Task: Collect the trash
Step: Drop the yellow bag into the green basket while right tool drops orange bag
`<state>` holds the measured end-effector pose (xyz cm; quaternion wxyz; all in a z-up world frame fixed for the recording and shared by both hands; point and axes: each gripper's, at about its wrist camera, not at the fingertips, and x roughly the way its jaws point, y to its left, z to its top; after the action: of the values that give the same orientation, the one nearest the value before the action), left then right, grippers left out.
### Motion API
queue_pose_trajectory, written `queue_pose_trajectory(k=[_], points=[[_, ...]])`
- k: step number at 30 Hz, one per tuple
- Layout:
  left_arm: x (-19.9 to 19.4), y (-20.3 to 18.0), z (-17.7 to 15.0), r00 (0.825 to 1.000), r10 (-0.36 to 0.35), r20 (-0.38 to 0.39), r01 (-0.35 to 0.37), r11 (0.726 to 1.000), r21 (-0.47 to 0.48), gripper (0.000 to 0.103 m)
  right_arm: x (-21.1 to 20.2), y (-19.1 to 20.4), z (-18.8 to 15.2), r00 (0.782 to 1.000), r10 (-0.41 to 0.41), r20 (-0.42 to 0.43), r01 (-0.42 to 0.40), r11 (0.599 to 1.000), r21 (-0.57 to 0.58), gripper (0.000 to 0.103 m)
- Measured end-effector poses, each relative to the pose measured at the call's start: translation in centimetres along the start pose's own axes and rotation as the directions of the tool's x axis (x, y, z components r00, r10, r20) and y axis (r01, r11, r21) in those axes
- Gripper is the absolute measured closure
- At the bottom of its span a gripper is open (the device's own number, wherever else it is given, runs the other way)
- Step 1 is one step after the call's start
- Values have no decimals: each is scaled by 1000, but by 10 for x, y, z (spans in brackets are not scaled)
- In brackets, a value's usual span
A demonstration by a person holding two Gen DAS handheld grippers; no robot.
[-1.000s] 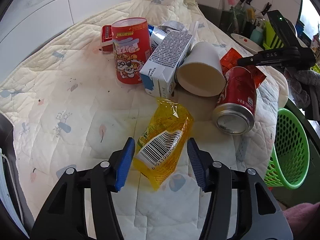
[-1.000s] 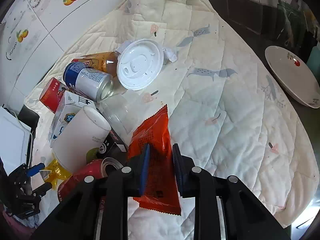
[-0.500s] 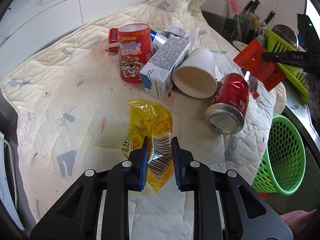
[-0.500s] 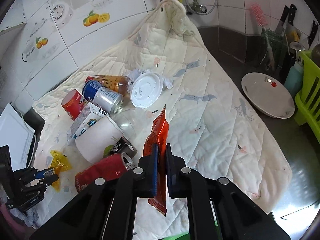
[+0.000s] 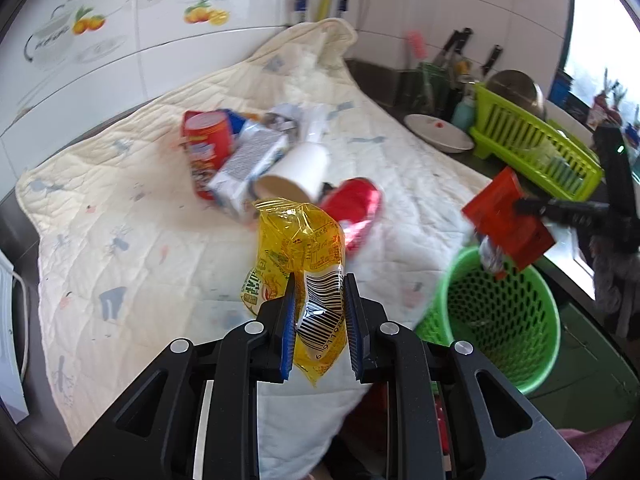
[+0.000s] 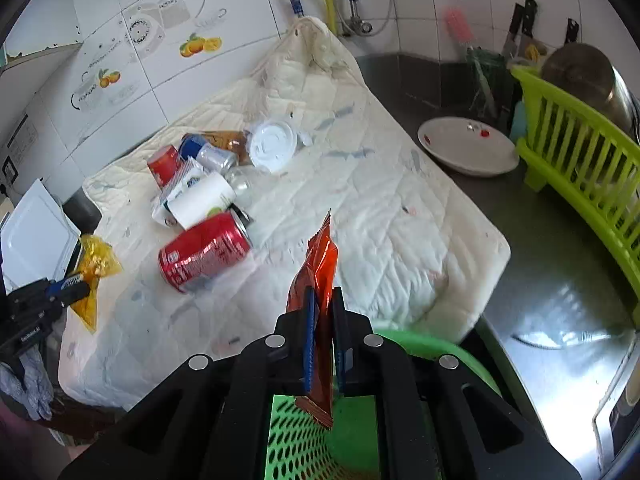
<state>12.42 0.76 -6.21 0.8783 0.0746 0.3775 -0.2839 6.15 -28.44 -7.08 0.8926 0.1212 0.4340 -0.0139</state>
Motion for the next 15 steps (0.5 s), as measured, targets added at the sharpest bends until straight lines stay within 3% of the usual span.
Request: queue_pose_trajectory(k=[5, 9, 15], points=[[-2, -52, -2, 997, -74, 2, 74, 996, 54, 82, -7, -23, -43, 997, -57, -56, 58, 998, 16, 85], [7, -94, -5, 991, -134, -22, 136, 986, 93, 82, -18, -43, -64, 995, -79, -63, 83, 995, 56, 59], [28, -148, -13, 976, -202, -87, 213, 966, 145, 82, -50, -61, -76, 993, -119, -18, 120, 989, 89, 53]])
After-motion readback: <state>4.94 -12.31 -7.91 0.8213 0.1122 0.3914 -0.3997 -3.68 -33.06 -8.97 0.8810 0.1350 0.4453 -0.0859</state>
